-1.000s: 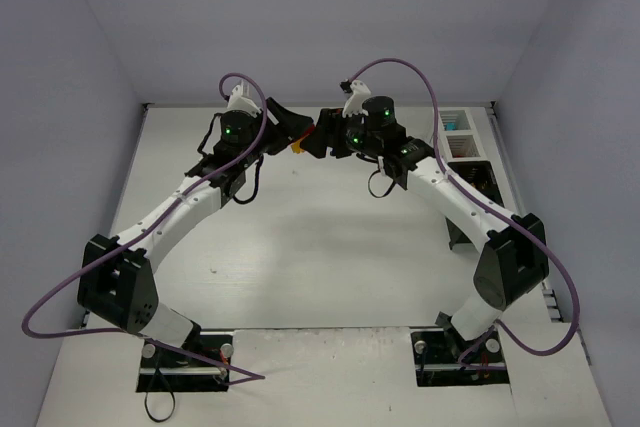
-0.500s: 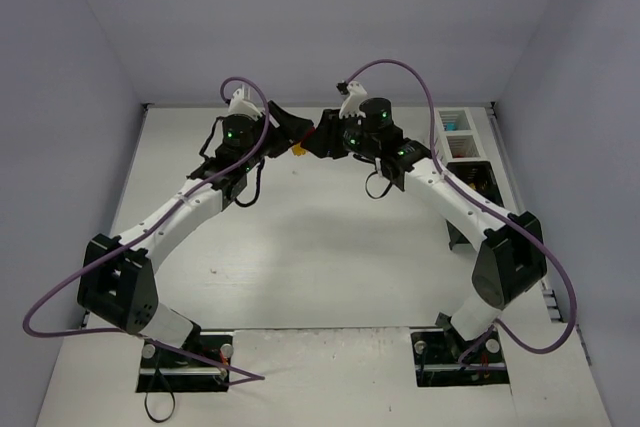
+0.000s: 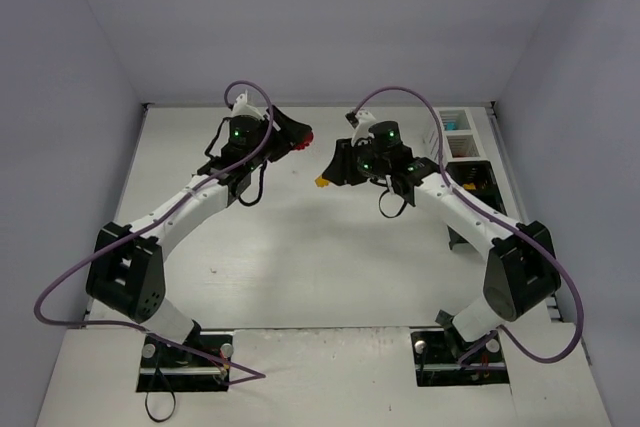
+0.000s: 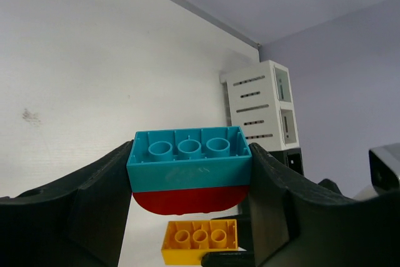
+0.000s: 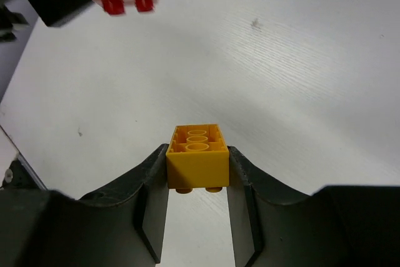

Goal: Sort the legos into containers by color

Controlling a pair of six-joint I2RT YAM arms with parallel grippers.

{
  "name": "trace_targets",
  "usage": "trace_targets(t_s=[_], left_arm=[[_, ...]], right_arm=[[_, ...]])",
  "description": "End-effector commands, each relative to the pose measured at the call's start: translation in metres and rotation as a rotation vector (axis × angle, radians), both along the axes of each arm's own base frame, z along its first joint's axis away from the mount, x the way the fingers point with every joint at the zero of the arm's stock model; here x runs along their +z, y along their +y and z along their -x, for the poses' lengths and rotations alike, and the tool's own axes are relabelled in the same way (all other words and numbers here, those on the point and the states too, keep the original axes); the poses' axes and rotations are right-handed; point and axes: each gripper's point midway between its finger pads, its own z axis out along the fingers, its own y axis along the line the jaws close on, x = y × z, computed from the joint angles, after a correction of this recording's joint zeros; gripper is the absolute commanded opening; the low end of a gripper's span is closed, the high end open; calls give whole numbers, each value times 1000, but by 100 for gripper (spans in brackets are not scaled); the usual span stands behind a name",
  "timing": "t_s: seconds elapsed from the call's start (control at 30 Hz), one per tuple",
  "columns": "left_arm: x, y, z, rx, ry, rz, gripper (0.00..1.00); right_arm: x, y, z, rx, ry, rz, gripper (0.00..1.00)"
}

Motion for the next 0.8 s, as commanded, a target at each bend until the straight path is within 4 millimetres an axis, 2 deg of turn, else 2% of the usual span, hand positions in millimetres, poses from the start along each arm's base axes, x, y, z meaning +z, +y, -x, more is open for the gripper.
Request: trace_targets(t_s=[0.0,0.03,0.1,0.13,0.2,0.23,0.27,0.3,0.37,0.4,0.43,0.5,0.63,0.77], left_arm=[[60,3,-20,43,-157,76,0],[62,3,-22,41,-165,69,0],[61,2,-23,34,-166,60,0],[60,1,-22,23,-174,47,0],[57,-1,-16,-10,-174,21,0],[48,0,-12,-20,-167,-10,0],[48,1,-7,-39,-171,-17,0],[43,2,-3,-51,-168,-43,0],[33,5,6,-67,-150,-75,0],[34,6,13,-82,-151,-87,0],[32,8,17,-93,-155,-111,0],[27,12,27,-114,-142,-152,0],[29,15,43,-136,-139,-191,0],[32,18,52,-151,-149,-220,0]], right_arm=[[25,-22,-2,-15,-92,31,0],[22,-27,0,-23,-79,48,0],[24,-57,-11,-120,-93,100,0],[18,-75,-11,-168,-69,141,0],[24,-135,-29,-366,-84,212,0],[26,-159,-29,-429,-80,233,0],[27,-183,-32,-501,-81,254,0],[27,-220,-36,-597,-65,267,0],[32,-255,-34,-693,-67,284,0],[33,-283,-34,-777,-64,315,0],[35,-289,-30,-795,-62,333,0],[35,-326,-24,-920,-41,391,0],[34,-354,-19,-1023,-23,401,0],[27,-365,-25,-1060,10,396,0]])
